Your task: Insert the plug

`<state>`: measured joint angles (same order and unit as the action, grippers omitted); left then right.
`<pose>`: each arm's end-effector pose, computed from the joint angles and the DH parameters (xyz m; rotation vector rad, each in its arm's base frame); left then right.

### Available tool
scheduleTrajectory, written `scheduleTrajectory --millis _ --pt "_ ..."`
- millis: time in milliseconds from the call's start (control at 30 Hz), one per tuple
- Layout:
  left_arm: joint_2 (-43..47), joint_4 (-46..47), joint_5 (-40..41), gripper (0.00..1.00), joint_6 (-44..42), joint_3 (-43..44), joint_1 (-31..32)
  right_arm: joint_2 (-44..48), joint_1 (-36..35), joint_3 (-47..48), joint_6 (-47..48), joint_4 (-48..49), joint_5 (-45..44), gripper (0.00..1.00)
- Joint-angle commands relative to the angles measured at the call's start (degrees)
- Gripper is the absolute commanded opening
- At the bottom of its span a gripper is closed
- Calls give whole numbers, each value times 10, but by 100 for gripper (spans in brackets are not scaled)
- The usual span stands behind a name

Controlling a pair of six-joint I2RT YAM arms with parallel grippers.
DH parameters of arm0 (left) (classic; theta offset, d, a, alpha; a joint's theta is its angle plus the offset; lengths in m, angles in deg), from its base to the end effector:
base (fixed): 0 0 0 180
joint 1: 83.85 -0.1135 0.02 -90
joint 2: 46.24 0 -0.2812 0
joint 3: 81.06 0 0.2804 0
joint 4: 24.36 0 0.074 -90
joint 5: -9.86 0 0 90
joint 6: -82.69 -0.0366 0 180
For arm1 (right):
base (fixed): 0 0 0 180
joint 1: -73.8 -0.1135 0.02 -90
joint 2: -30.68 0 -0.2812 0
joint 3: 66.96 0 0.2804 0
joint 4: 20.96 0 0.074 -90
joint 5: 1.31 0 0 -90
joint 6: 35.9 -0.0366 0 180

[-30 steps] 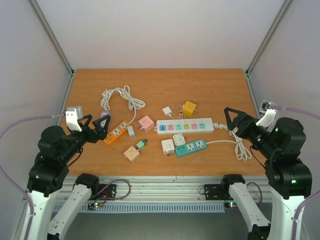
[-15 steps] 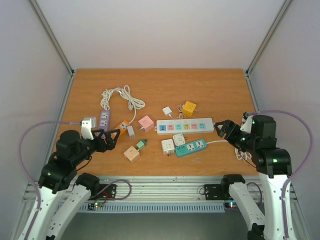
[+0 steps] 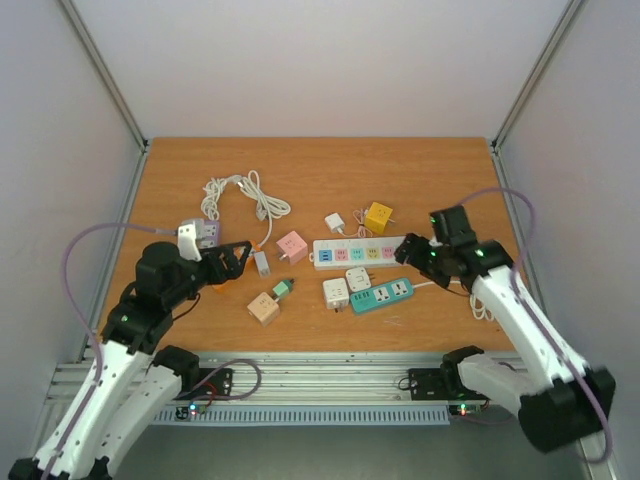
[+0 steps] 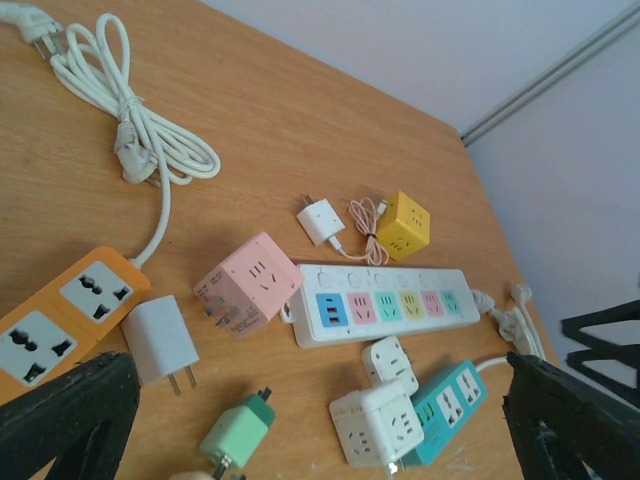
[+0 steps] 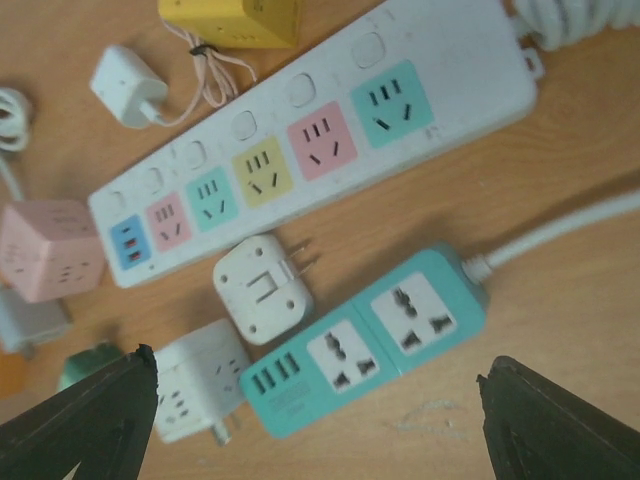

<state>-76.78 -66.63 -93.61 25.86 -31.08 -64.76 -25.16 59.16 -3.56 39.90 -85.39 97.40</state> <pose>0.1326 -0.0549 0.3072 -0.0915 2.0497 -0.8150 0.1924 0.0560 0.2908 -0.0687 2.5923 0.3833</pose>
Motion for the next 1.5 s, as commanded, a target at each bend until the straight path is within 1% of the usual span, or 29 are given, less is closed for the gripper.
scheduleTrajectory --millis 0,133,300,400,533,633,733,833,967,1033,1133,1267,1367,1467 --pt "-58 105 20 99 41 24 2 -135 -45 61 -6 82 -115 89" --pt "-109 140 26 99 33 35 2 -274 -68 132 11 126 -155 90" --pt "-147 148 21 99 10 42 1 -431 -76 243 37 129 -208 92" --pt "-154 151 24 99 -1 37 2 -492 -77 297 42 111 -222 98" --pt "-156 149 33 99 -15 32 1 -545 -82 346 28 83 -249 98" --pt "-159 148 31 99 -18 30 1 -572 -83 372 18 67 -258 98" --pt "-159 145 32 99 -18 30 1 -586 -83 383 11 59 -264 93" --pt "-159 144 35 99 -18 29 1 -594 -83 388 10 60 -271 91" --pt "-158 145 39 99 -17 27 1 -616 -82 408 16 62 -260 92" --pt "-160 144 40 99 -17 25 1 -628 -81 422 17 60 -256 90" --pt "-162 143 41 99 -19 26 1 -643 -80 439 10 51 -261 76" --pt "-163 139 47 99 -20 29 1 -637 -80 431 5 56 -270 61" --pt "-165 138 47 99 -22 30 1 -614 -80 411 6 67 -278 55" --pt "-165 136 45 99 -22 34 1 -573 -80 384 14 86 -280 54"
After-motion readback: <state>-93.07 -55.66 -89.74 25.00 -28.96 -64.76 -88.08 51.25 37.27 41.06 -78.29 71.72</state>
